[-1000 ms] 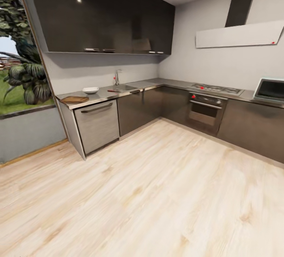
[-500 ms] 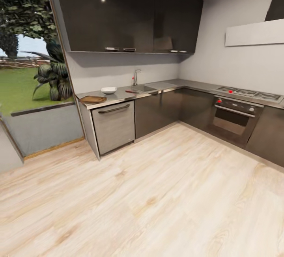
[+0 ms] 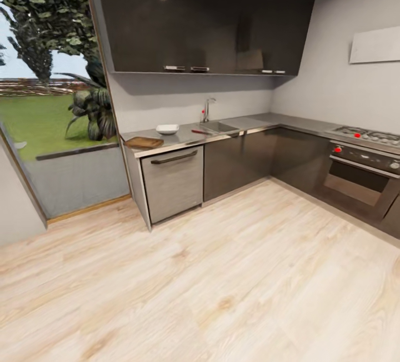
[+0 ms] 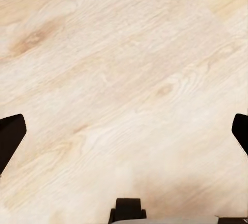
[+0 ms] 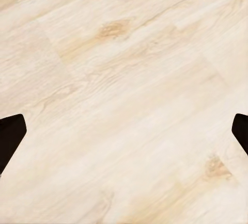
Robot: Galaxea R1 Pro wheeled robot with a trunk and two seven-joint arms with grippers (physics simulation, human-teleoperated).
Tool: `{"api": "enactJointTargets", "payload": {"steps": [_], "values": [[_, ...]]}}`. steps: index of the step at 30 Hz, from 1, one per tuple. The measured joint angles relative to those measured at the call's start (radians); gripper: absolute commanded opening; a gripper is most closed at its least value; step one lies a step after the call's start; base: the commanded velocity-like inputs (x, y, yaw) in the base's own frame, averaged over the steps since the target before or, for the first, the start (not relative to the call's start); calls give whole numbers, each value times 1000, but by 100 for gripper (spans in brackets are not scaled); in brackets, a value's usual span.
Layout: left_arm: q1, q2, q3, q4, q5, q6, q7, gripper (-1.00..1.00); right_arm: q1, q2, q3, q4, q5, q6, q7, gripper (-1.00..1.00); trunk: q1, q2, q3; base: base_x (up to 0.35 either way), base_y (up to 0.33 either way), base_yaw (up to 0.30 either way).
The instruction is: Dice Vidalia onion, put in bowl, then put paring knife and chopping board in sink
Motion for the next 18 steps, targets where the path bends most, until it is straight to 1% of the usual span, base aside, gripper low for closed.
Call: {"api": "enactJointTargets", "payload": {"steps": [9, 18], "values": [[0, 0, 0, 0, -1, -1, 0, 100, 0, 0, 1, 0, 0, 0, 0, 100, 0, 0, 0, 318, -11, 3], [0, 0, -1, 0, -1, -1, 0, 100, 0, 0, 3, 0, 0, 0, 1, 100, 0, 0, 0, 314, -110, 0]]}}
